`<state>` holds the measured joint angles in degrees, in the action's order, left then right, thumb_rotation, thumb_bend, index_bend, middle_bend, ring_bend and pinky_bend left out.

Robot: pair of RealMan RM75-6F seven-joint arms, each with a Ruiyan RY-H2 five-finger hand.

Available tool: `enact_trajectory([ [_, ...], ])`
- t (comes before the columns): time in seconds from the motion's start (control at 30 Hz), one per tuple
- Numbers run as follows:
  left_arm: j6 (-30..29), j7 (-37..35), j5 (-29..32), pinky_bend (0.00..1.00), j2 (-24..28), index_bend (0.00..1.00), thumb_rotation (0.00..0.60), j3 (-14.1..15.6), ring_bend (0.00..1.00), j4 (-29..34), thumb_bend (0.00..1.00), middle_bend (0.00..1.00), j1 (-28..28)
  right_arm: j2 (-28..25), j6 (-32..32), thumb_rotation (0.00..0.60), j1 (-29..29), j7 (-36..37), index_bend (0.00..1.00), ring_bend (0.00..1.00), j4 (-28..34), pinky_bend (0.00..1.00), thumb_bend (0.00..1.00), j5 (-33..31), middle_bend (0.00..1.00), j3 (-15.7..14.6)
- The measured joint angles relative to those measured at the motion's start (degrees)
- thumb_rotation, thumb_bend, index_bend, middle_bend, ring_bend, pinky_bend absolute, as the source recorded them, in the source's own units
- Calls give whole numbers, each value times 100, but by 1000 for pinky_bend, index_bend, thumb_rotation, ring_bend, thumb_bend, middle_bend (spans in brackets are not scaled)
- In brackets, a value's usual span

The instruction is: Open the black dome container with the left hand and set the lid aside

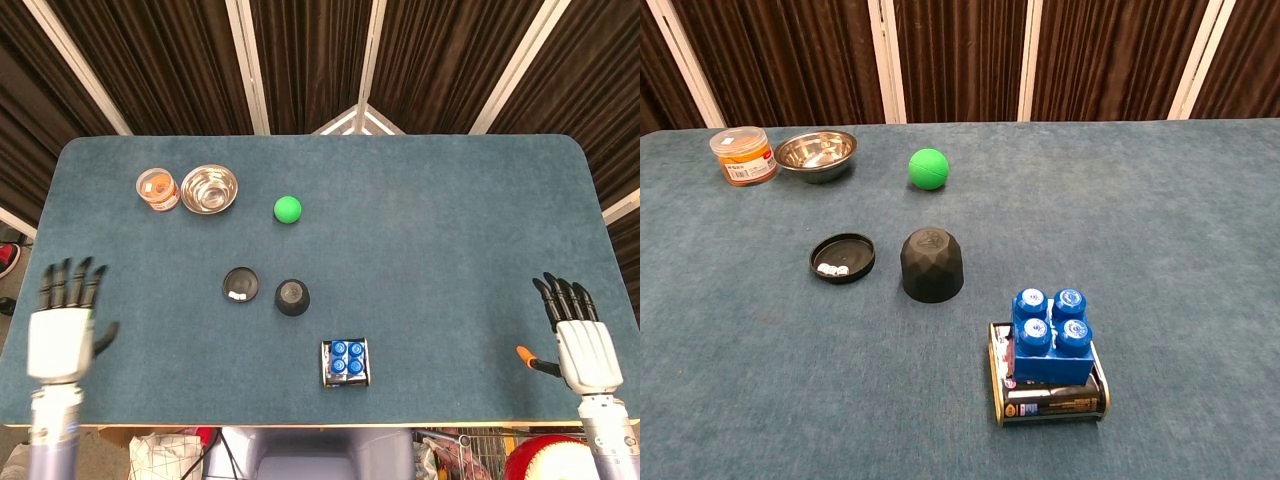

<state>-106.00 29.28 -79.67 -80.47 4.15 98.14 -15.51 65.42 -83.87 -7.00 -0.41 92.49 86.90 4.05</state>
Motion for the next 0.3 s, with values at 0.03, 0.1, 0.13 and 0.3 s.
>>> enact_trajectory([
  [0.03, -18, -266, 27, 0, 72, 165, 600, 8, 0, -68, 278, 105, 81, 12, -17, 600, 5, -39, 41, 0, -9, 0, 185, -6, 0, 8],
  [0.1, -8, -855, 120, 0, 254, 165, 600, 17, 0, -208, 279, 108, 252, 36, -56, 600, 15, -131, 43, 0, -21, 0, 184, -19, 0, 25],
  [0.13, 21, -1077, 167, 0, 344, 165, 600, 16, 0, -257, 280, 109, 317, 46, -76, 600, 20, -163, 44, 0, -22, 0, 184, -23, 0, 34],
  [0.3, 270, -1776, 277, 0, 772, 167, 600, -25, 0, -420, 279, 113, 595, 86, -156, 600, 41, -314, 49, 0, -9, 0, 185, -36, 0, 54],
])
